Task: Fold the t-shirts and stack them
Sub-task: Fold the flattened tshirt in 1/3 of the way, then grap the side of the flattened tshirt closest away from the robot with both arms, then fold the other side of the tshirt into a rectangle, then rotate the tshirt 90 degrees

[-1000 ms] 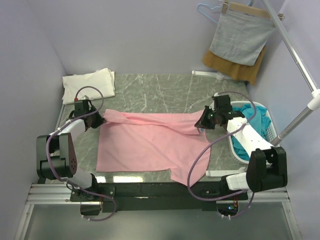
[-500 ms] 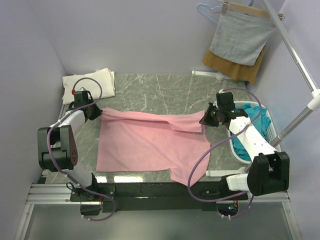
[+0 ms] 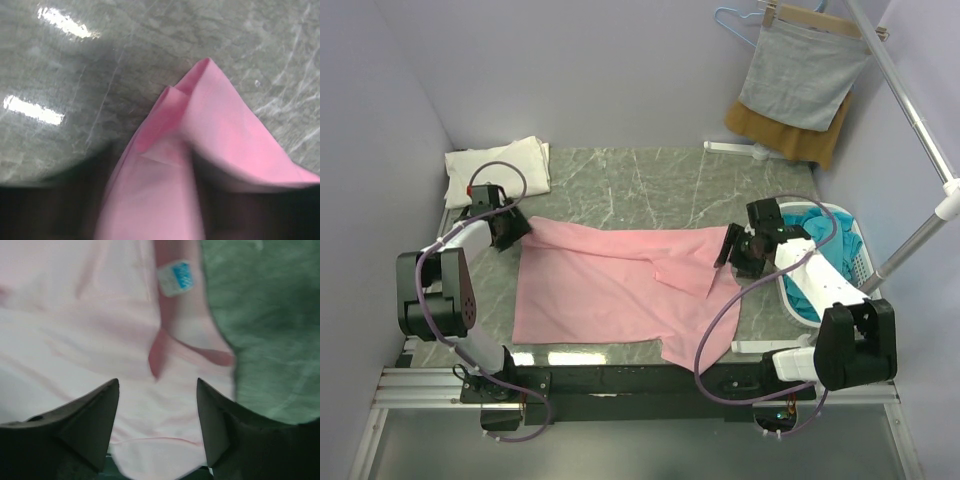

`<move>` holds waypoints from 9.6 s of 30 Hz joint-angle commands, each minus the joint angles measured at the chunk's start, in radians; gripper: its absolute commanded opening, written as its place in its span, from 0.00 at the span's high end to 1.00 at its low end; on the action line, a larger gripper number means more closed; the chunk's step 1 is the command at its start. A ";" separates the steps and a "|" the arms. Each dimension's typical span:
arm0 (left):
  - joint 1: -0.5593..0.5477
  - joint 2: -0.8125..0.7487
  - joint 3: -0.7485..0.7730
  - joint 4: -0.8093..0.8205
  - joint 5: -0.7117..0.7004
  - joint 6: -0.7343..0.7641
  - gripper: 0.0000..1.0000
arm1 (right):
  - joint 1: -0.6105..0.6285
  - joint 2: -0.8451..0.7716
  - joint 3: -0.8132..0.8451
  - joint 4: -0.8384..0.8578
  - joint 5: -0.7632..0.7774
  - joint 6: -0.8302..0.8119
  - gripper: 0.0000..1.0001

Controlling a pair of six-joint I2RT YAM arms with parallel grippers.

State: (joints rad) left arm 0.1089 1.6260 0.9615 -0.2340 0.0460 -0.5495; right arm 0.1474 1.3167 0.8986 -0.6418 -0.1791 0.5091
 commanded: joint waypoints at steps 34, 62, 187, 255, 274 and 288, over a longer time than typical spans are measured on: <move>-0.152 0.018 -0.050 0.085 0.086 -0.064 0.01 | 0.023 0.372 0.168 0.294 -0.080 -0.061 0.20; -0.170 0.046 0.069 0.119 0.169 -0.073 0.00 | 0.023 0.441 0.253 0.294 -0.100 -0.047 0.20; -0.316 -0.508 -0.314 -0.153 -0.359 -0.349 0.95 | 0.032 -0.001 -0.012 0.180 0.004 0.045 1.00; -0.252 -0.130 -0.055 0.041 -0.212 -0.158 0.01 | 0.063 0.549 0.319 0.321 -0.122 0.051 0.36; -0.252 -0.114 -0.040 0.028 -0.216 -0.153 0.01 | 0.063 0.779 0.703 0.298 -0.224 0.068 0.76; -0.252 -0.094 0.045 0.119 -0.169 -0.092 0.01 | 0.061 0.581 0.525 0.353 -0.017 -0.027 0.07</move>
State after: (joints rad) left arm -0.1390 1.5112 0.9150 -0.2024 -0.1539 -0.6849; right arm 0.2050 2.0182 1.4666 -0.3321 -0.2649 0.5304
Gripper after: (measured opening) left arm 0.995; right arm 0.928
